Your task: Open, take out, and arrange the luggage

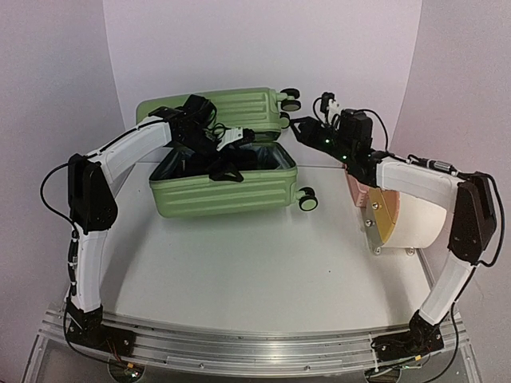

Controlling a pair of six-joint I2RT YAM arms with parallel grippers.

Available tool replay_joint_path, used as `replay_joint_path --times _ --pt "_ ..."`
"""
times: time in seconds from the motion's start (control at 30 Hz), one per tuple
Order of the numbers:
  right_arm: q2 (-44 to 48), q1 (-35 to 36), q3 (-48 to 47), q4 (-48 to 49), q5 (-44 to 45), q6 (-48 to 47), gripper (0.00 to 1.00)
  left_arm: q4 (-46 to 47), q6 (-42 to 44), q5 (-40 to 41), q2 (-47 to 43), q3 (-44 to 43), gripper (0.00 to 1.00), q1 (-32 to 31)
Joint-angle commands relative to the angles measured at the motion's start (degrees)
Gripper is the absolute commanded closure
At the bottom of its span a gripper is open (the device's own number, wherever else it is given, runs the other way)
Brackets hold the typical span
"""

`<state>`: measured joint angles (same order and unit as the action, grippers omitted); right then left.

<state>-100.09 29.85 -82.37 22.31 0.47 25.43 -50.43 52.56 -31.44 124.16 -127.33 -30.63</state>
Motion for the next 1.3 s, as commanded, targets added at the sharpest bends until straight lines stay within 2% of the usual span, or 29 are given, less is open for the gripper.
replay_joint_path --times 0.0,0.07,0.2,0.4,0.53,0.63,0.8,0.9,1.13,1.27 --pt "-1.2 4.1 2.6 -2.7 -6.6 1.9 0.64 19.7 1.5 13.6 -3.5 -2.0 0.05 8.0" --pt "-2.8 5.6 1.8 -0.5 -9.4 2.3 0.70 19.5 1.6 13.4 -3.6 -1.8 0.05 8.0" --pt "-7.9 6.3 -2.5 2.2 -13.3 6.9 0.74 19.2 1.9 13.3 -3.6 -1.6 0.05 8.0" --pt "-14.7 6.4 -7.4 5.0 -9.9 12.7 0.76 18.7 1.9 12.7 -4.2 -0.9 0.05 8.0" --pt "-19.3 6.4 -13.5 7.7 -4.3 10.5 0.76 17.4 2.7 11.9 -5.5 0.9 0.05 7.7" --pt "-22.5 6.4 -20.0 8.0 0.2 7.6 0.74 15.5 4.4 11.2 -8.0 4.8 0.05 7.7" --pt "-27.0 6.4 -31.8 8.7 3.4 3.4 0.74 11.4 7.7 9.3 -14.5 19.5 0.05 6.6" --pt "-28.6 6.4 -35.3 8.9 5.2 2.9 0.73 11.0 7.6 9.1 -16.8 26.5 0.05 5.4" --pt "-33.3 6.4 -41.5 12.6 7.6 5.9 0.73 7.5 8.4 9.7 -17.5 34.0 0.04 3.9" --pt "-34.9 6.4 -44.9 16.7 11.2 6.6 0.71 10.0 8.7 11.8 -18.1 40.7 0.03 3.3"
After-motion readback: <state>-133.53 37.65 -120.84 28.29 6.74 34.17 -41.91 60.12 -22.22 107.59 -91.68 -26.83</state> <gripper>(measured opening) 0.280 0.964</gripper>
